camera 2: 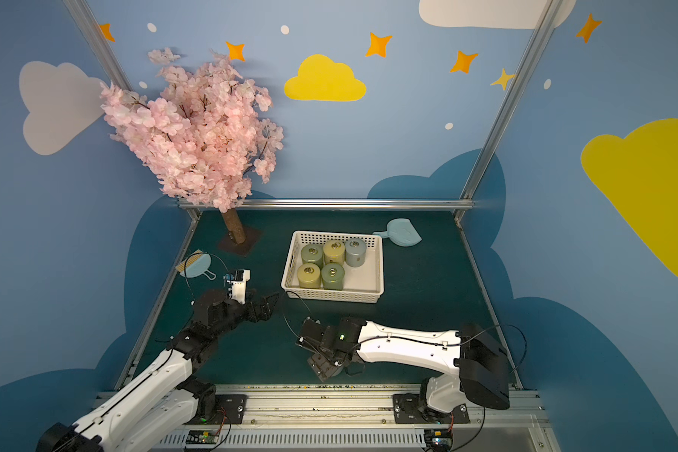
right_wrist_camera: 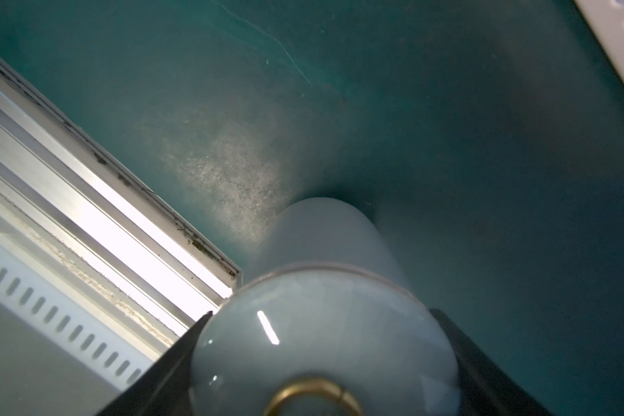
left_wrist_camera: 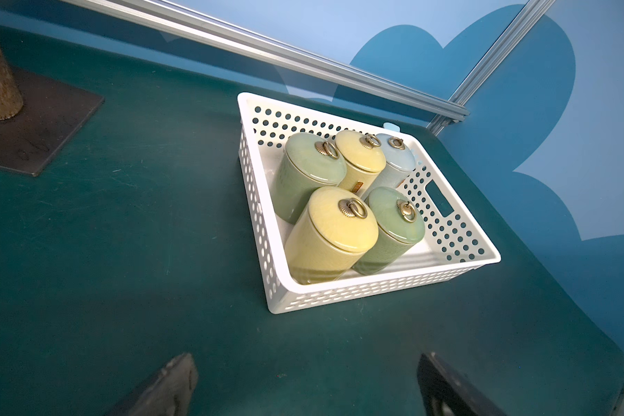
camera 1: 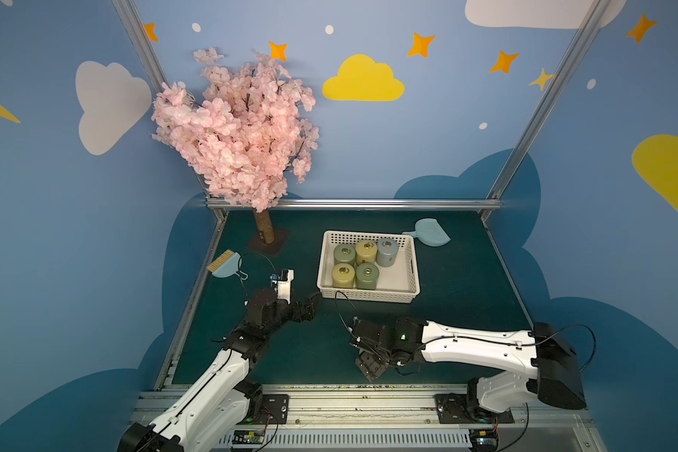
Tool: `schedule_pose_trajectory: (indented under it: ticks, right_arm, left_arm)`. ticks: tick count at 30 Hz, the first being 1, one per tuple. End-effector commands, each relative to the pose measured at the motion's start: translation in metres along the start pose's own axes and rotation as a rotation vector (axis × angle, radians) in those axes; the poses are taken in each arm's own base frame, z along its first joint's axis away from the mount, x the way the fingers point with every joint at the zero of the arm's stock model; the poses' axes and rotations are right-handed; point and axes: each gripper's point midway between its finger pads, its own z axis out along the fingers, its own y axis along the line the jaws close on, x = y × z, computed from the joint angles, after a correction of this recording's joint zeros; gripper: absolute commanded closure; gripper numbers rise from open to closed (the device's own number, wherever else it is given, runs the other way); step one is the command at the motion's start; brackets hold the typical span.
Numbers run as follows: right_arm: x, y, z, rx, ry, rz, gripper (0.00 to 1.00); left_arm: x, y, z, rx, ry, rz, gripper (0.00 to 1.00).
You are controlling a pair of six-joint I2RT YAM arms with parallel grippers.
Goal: Take the tea canister out of the basket
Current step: Place the tea canister at the center of the board.
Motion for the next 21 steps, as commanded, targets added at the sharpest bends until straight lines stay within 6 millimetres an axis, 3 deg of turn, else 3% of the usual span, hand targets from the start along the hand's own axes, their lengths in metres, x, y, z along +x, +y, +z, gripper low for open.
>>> schedule_pose_trajectory:
  ticks: [1,12,21]
  right_arm:
    - [-0.009,0.008,0.001,-0.016,-0.036,0.012,0.43]
    - [-0.004,0.014,0.013,-0.022,-0.014,0.008,0.42]
    - [0.0,0.016,0.017,-0.01,0.005,0.003,0.18]
  left_arm:
    - [0.002,0.001,0.0,-0.003,0.0,0.005,0.0]
    - [0.002,0.001,0.0,-0.006,0.0,0.006,0.0]
    - [0.002,0.002,0.0,-0.008,0.0,0.006,0.0]
